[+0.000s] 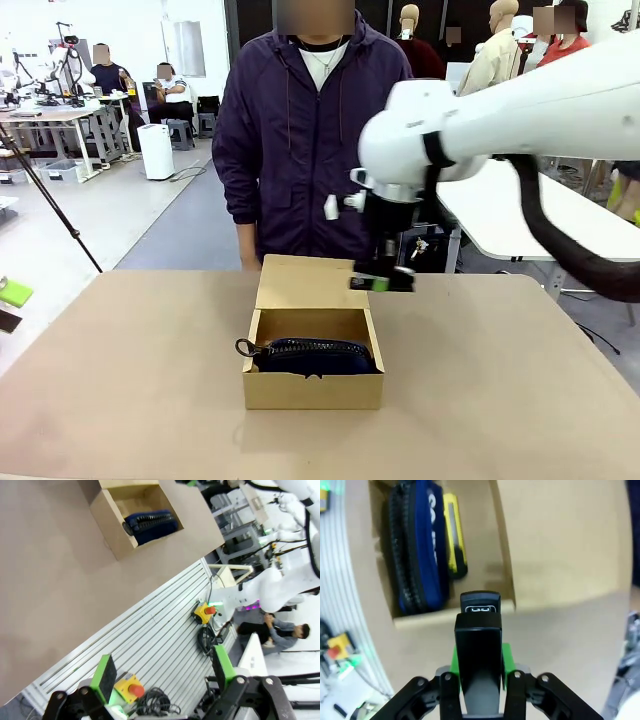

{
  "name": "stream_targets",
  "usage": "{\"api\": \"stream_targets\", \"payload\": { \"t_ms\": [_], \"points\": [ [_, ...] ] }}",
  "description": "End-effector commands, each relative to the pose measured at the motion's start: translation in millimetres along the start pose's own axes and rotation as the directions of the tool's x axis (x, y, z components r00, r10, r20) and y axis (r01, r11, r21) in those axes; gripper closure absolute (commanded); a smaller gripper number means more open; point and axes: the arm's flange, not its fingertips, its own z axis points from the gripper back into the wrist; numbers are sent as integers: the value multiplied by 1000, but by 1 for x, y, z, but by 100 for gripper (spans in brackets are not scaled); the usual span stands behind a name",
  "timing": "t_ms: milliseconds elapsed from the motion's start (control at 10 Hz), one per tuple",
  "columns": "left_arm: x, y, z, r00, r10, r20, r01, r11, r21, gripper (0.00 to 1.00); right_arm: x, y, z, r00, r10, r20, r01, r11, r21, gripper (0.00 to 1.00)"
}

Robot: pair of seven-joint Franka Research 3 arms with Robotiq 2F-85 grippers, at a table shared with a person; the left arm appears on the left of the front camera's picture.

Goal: Pack the items into the box.
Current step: Pick up the item indicated by the person and place it inside the Mailer Box.

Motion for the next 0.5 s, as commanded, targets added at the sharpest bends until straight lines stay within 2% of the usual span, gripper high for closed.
{"api": "stream_targets", "payload": {
  "t_ms": [0,100,400],
  "points": [
    [-2,2,1,1000,-15,0,15,1000,1,0,40,-2,3,999,51,16,-52,998,19,100],
    [-2,2,1,1000,-15,0,15,1000,1,0,61,11,-1,994,96,44,-98,994,44,100],
    [-2,2,1,1000,-15,0,15,1000,1,0,103,41,-43,993,117,21,-119,987,112,100]
  ]
}}
